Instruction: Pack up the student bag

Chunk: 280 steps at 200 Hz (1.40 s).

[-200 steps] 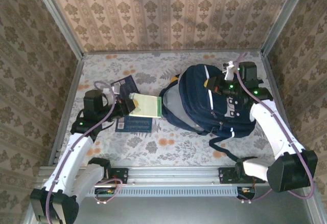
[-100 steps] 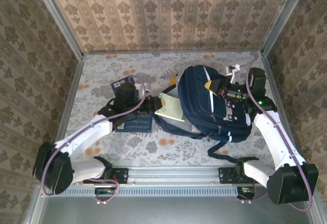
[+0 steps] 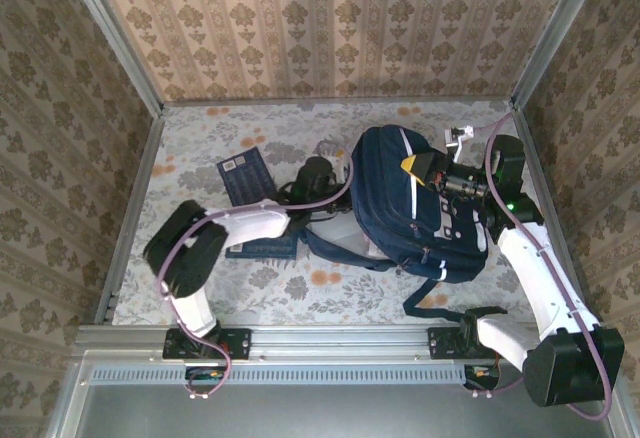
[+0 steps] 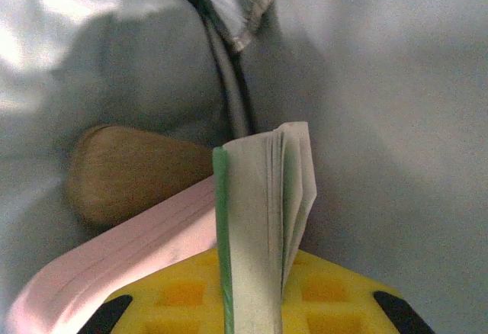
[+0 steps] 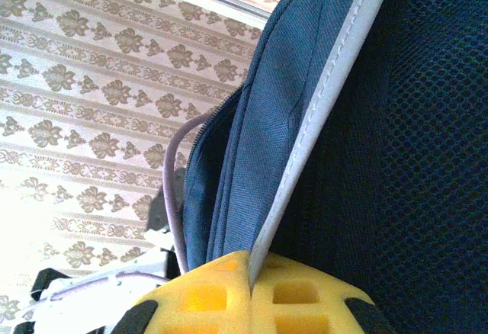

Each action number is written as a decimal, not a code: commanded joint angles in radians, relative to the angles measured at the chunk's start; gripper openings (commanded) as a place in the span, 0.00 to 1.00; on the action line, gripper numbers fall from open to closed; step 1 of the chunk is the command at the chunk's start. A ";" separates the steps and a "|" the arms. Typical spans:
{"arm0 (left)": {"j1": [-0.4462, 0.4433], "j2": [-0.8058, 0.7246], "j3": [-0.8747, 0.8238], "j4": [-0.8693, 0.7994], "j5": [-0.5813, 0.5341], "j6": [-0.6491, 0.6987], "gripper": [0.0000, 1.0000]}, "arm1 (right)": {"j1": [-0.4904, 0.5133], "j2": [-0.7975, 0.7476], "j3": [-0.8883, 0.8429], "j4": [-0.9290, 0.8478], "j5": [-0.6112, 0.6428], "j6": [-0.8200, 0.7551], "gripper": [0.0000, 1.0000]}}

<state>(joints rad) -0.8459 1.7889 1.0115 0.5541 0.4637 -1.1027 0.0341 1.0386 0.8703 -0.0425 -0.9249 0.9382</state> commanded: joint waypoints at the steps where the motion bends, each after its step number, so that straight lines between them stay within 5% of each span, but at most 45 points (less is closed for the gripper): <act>1: -0.060 0.096 0.062 0.256 -0.046 -0.125 0.00 | -0.003 -0.041 0.019 0.169 -0.047 0.039 0.00; 31: -0.138 0.249 0.213 0.242 -0.029 -0.150 0.00 | -0.008 -0.046 0.020 0.166 -0.036 0.044 0.00; 63: -0.164 0.245 0.231 0.189 -0.051 -0.114 0.50 | -0.014 -0.057 0.016 0.130 -0.019 0.018 0.00; 101: -0.116 0.129 0.124 0.189 -0.040 -0.108 0.70 | -0.022 -0.072 0.026 0.019 0.020 -0.076 0.00; 165: -0.053 -0.145 -0.048 -0.009 -0.030 0.013 0.79 | -0.021 -0.094 0.053 -0.215 0.121 -0.292 0.00; 236: -0.010 -0.534 -0.163 -0.570 -0.289 0.235 0.77 | -0.004 -0.181 0.104 -0.568 0.532 -0.506 0.00; 280: 0.046 -0.725 -0.221 -0.689 -0.372 0.287 0.77 | 0.037 -0.226 0.157 -0.648 0.732 -0.632 0.00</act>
<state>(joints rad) -0.8318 1.1301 0.8234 -0.0051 0.1684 -0.8871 0.0559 0.8528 0.9733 -0.6201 -0.3943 0.4179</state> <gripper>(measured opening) 0.774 0.071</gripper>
